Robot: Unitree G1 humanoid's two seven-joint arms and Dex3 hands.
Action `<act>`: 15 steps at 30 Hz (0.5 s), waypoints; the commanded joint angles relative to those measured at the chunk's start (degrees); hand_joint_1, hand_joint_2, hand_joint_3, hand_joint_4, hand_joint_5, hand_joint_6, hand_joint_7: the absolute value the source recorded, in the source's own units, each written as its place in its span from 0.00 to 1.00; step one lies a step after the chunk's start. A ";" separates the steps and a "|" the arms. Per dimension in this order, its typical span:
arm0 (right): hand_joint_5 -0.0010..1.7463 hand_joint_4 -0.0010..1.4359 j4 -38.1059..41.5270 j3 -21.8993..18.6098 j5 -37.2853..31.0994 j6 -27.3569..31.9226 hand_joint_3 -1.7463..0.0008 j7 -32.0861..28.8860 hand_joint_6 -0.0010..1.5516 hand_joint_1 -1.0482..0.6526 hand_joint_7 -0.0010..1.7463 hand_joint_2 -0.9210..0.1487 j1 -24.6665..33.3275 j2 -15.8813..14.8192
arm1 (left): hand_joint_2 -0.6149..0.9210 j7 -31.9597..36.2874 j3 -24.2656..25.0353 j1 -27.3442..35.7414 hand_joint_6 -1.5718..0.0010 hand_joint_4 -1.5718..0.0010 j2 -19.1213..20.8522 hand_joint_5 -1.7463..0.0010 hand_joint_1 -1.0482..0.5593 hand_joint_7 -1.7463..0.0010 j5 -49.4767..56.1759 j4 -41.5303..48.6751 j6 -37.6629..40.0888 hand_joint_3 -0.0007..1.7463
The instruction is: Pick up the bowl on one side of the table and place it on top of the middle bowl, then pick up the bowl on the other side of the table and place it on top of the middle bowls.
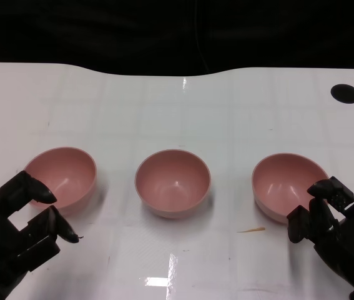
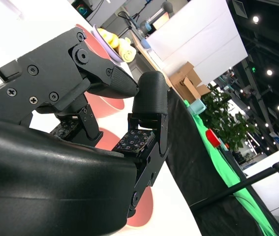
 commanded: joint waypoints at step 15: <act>0.98 0.62 -0.09 -0.35 0.06 -0.12 0.36 0.16 0.57 0.61 0.75 0.33 -0.15 -0.65 | 1.00 0.27 0.16 -0.20 0.61 0.48 0.91 0.00 0.82 0.00 0.60 0.18 -0.16 0.78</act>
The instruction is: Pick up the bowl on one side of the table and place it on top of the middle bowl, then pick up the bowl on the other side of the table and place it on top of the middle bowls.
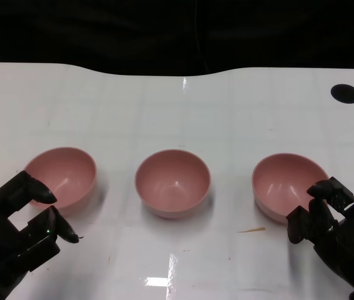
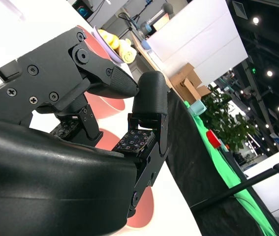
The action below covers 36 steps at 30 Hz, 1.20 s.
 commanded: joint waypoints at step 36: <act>0.96 0.64 1.51 -0.39 -0.43 -1.33 0.35 0.46 0.59 0.60 0.73 0.36 -1.24 -0.52 | 0.89 10.38 -8.79 1.90 0.41 0.49 7.75 0.67 0.58 0.78 60.36 -6.31 -29.71 0.08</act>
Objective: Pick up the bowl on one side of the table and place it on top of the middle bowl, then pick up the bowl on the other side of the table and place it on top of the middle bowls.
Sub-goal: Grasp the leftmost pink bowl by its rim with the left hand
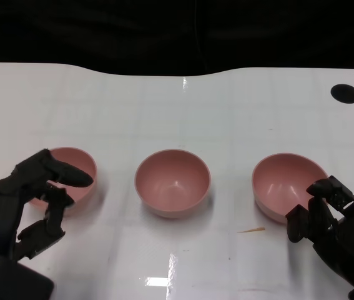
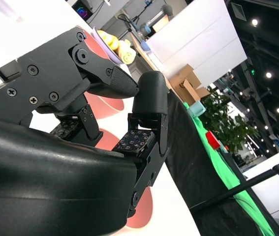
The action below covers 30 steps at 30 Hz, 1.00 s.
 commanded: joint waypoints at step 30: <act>0.92 0.67 -0.25 -0.21 -0.49 0.01 0.38 -1.42 0.59 0.60 0.72 0.32 -0.46 0.20 | 0.93 0.03 -10.54 -14.67 0.59 0.67 21.18 1.00 0.06 1.00 36.80 12.73 5.92 0.01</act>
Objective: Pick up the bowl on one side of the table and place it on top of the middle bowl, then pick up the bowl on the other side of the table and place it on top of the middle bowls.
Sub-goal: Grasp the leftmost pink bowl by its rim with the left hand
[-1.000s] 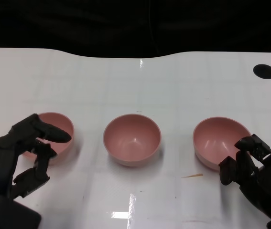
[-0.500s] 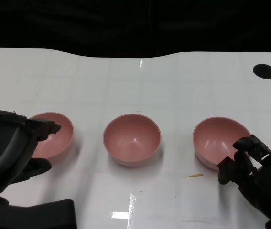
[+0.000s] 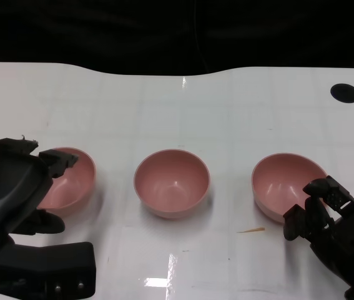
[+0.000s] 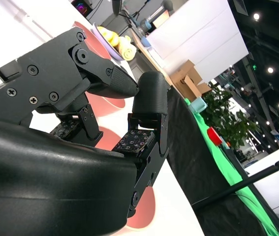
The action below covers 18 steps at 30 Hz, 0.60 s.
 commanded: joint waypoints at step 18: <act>0.96 0.65 -0.83 0.07 0.37 0.04 0.33 -0.31 0.58 0.60 0.76 0.36 0.29 -0.08 | 1.00 5.08 -14.31 -22.65 0.67 0.73 -3.43 1.00 0.07 1.00 -9.99 42.49 -5.32 0.05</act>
